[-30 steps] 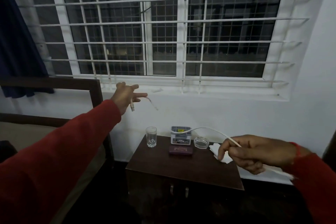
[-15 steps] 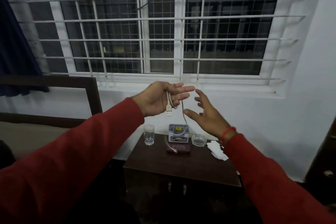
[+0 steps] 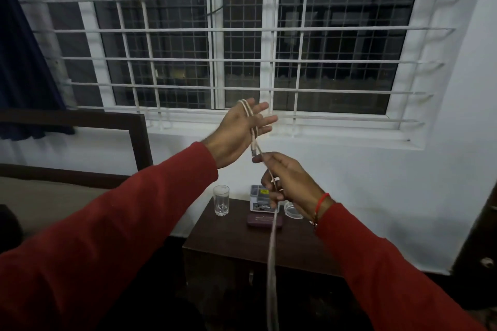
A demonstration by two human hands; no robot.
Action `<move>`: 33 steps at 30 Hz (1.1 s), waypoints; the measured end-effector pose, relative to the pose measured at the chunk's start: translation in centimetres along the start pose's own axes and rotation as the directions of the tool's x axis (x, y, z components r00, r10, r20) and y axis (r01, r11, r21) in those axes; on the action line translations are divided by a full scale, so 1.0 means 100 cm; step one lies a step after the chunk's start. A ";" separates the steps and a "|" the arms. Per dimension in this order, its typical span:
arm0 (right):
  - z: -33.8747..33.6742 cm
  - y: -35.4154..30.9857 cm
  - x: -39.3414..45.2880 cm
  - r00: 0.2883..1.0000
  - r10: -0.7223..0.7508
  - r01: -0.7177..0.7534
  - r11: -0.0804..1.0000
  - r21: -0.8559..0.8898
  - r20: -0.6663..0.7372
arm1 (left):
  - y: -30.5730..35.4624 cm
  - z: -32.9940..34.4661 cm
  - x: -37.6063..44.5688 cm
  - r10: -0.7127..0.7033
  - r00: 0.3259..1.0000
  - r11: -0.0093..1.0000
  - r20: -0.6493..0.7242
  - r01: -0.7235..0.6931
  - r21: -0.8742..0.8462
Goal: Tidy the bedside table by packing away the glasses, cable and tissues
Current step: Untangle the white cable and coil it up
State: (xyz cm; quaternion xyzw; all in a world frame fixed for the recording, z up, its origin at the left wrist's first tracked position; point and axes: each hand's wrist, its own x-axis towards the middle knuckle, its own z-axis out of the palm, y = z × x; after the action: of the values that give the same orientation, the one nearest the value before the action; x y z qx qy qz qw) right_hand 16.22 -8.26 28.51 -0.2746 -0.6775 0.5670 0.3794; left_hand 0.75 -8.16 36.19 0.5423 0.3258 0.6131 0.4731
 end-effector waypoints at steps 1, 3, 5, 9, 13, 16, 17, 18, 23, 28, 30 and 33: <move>0.001 -0.002 -0.004 0.999 -0.008 0.011 0.996 -0.084 0.036 | -0.003 -0.005 0.001 0.064 0.998 0.982 -0.016 -0.060 0.181; -0.002 -0.007 -0.010 0.997 -0.075 0.077 0.943 -0.323 0.019 | -0.009 -0.016 0.000 0.129 0.989 0.839 0.068 -0.145 0.524; -0.011 -0.016 -0.011 0.968 -0.240 0.150 0.781 -0.606 -0.071 | -0.013 -0.024 -0.004 0.051 0.985 0.696 0.166 -0.154 0.702; -0.034 -0.037 -0.008 0.898 -0.426 0.204 0.626 -0.753 -0.111 | -0.018 -0.016 -0.021 -0.283 0.919 0.642 0.276 -0.033 0.766; -0.050 -0.046 -0.001 0.858 -0.502 0.292 0.648 -0.703 -0.106 | -0.017 0.001 -0.030 -0.412 0.836 0.853 0.363 0.213 0.477; -0.053 -0.045 0.004 0.860 -0.495 0.344 0.742 -0.575 -0.124 | -0.010 0.009 -0.030 -0.363 0.836 0.930 0.411 0.297 0.216; -0.053 -0.042 0.005 0.865 -0.484 0.354 0.779 -0.518 -0.136 | -0.008 0.012 -0.030 -0.347 0.841 0.938 0.415 0.307 0.162; -0.052 -0.039 0.006 0.869 -0.475 0.367 0.806 -0.464 -0.138 | -0.007 0.015 -0.030 -0.331 0.848 0.943 0.414 0.311 0.118; -0.046 -0.021 0.009 0.897 -0.414 0.349 0.880 -0.323 -0.158 | 0.000 0.018 -0.031 -0.296 0.862 0.924 0.411 0.367 -0.104; -0.029 -0.002 0.012 0.972 -0.227 0.181 0.881 -0.437 -0.055 | 0.000 0.021 -0.024 -0.183 0.884 0.911 0.431 0.317 -0.263; -0.023 0.002 0.009 0.991 -0.125 0.131 0.875 -0.467 0.045 | -0.003 0.018 -0.016 -0.051 0.948 0.979 0.316 0.110 -0.173; -0.019 -0.002 0.003 0.994 -0.103 0.112 0.853 -0.509 0.045 | -0.006 0.006 -0.008 0.128 0.977 0.895 0.169 -0.187 0.406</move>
State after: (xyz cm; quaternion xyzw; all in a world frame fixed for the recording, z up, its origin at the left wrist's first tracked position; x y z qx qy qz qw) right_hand 17.60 -6.98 28.89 -0.3226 -0.8209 0.3472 0.3187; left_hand 1.49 -8.76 35.49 0.6970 0.3712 0.5260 0.3157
